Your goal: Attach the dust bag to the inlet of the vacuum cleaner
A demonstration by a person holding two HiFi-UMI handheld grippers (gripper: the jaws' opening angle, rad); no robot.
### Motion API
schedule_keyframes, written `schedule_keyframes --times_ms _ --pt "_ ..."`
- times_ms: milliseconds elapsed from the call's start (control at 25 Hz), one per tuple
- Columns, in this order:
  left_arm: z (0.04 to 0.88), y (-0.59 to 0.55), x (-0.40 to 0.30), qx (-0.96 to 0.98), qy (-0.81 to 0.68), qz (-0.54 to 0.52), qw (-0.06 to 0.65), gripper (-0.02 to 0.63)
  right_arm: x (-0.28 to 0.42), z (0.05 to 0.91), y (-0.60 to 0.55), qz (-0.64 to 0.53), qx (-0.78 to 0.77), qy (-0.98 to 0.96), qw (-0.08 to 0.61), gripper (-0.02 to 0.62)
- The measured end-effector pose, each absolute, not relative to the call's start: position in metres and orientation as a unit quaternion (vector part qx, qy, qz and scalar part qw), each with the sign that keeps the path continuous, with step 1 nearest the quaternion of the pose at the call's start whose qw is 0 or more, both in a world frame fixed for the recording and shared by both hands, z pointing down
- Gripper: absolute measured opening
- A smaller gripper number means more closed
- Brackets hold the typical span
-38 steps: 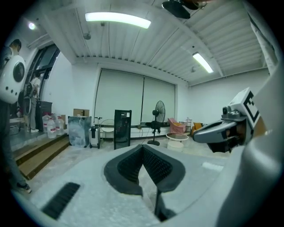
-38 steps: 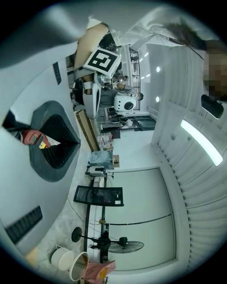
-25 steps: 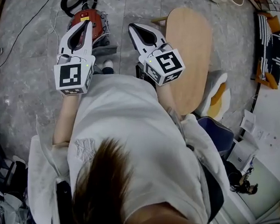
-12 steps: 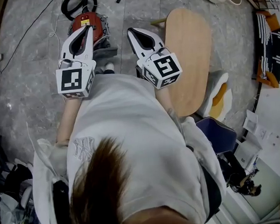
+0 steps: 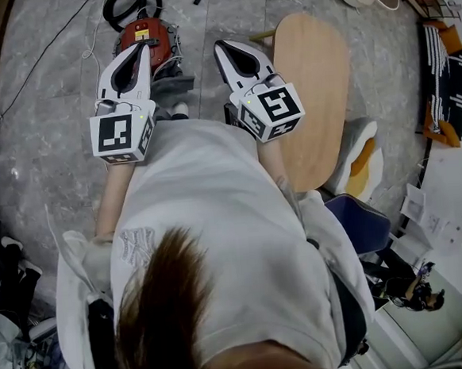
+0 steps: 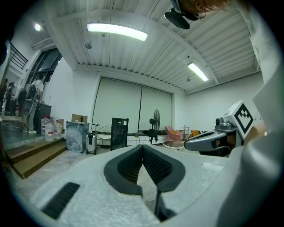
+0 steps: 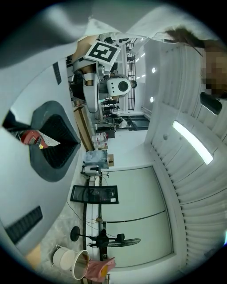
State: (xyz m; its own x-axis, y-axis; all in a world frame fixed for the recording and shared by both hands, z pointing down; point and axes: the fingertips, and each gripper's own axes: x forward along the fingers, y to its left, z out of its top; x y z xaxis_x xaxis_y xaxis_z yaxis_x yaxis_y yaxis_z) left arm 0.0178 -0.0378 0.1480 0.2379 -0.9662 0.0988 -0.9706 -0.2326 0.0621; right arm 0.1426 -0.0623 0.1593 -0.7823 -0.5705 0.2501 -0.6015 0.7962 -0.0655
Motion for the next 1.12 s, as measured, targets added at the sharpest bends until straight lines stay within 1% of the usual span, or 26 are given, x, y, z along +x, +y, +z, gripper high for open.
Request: schedule_keyframes --times_ms 1120 --pt "0.144 -0.036 0.032 0.791 -0.609 0.010 0.052 0.017 0.160 0.159 -0.059 0.072 0.326 -0.937 0.104 0.000"
